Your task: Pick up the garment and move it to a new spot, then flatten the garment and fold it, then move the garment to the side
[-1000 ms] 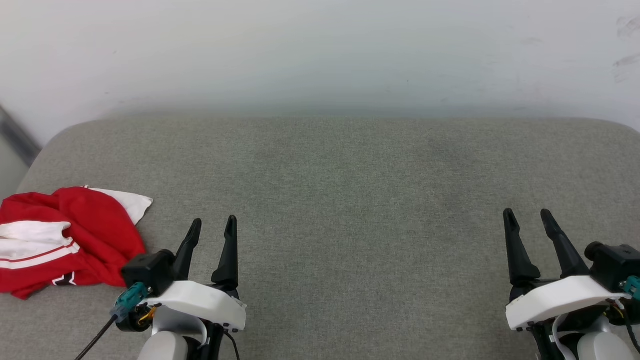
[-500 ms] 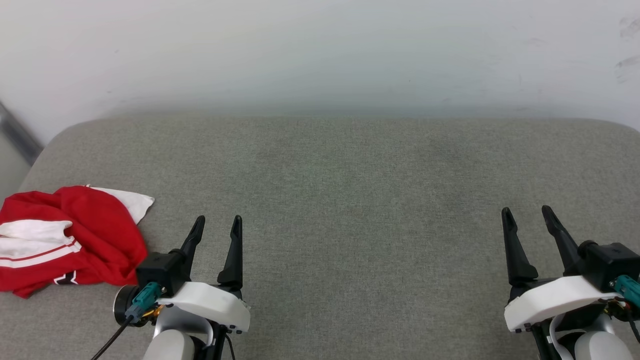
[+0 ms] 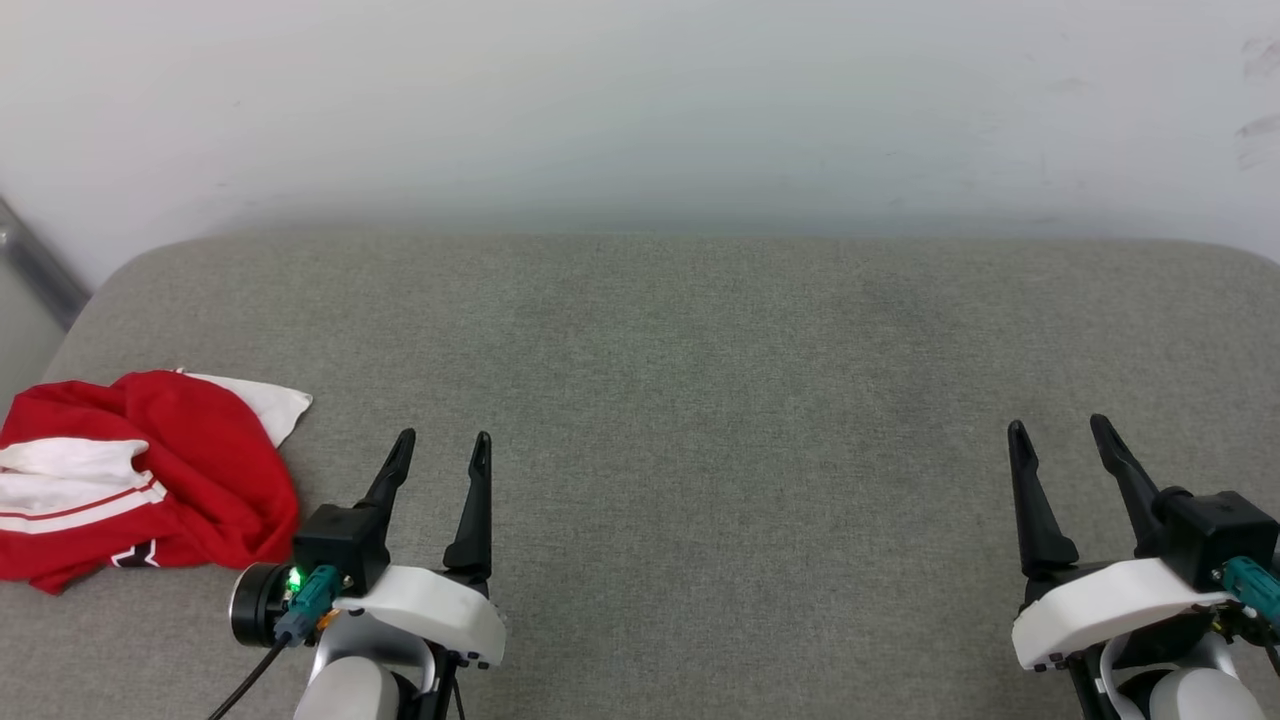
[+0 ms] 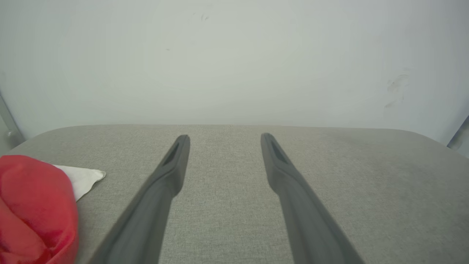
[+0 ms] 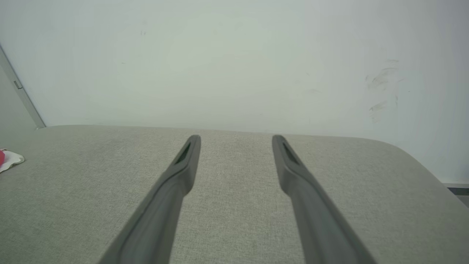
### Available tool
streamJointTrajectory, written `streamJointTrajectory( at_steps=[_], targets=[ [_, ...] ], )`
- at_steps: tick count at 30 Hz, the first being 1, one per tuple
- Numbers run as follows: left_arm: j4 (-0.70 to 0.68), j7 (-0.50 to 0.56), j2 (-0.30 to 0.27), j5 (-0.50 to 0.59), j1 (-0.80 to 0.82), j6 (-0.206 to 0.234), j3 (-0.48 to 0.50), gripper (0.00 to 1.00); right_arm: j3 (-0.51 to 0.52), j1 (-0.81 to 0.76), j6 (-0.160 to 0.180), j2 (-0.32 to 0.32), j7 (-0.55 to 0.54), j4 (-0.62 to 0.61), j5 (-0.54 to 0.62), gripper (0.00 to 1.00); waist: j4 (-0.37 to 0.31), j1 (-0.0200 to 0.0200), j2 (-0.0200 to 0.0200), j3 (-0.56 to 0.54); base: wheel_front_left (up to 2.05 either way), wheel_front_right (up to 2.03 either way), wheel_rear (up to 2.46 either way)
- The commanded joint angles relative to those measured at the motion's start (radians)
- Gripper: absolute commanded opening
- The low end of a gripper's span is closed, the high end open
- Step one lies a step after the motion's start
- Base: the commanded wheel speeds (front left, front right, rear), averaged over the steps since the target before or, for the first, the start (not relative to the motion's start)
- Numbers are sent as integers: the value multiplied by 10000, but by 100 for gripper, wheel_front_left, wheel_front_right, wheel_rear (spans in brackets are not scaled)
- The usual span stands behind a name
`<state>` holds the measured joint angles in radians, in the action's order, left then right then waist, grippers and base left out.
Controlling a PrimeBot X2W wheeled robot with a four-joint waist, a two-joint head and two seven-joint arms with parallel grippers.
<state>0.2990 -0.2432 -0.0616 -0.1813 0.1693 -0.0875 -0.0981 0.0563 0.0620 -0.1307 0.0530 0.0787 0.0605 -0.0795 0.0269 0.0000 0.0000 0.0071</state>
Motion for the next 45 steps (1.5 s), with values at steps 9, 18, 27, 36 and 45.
streamJointTrajectory(
  at_steps=[9,18,27,36,45],
  targets=[
    [181,-238,36,589,220,98,-64,100,32,-36,1,-43,200,-16,572,100,27,0,0,-4,0,0,0],
    [226,-246,72,277,347,126,122,100,116,93,1,-44,265,79,439,100,269,0,0,125,0,0,0],
    [180,-235,88,90,389,399,383,100,75,150,1,-42,223,-119,492,100,1135,0,0,290,0,0,0],
    [70,-235,80,151,236,605,823,100,-154,180,1,-38,80,-372,586,100,2714,0,0,365,0,0,0],
    [-73,-235,-44,268,-78,640,1348,100,-454,214,1,-37,-57,-513,607,100,4279,0,0,319,0,0,0]
  ],
)
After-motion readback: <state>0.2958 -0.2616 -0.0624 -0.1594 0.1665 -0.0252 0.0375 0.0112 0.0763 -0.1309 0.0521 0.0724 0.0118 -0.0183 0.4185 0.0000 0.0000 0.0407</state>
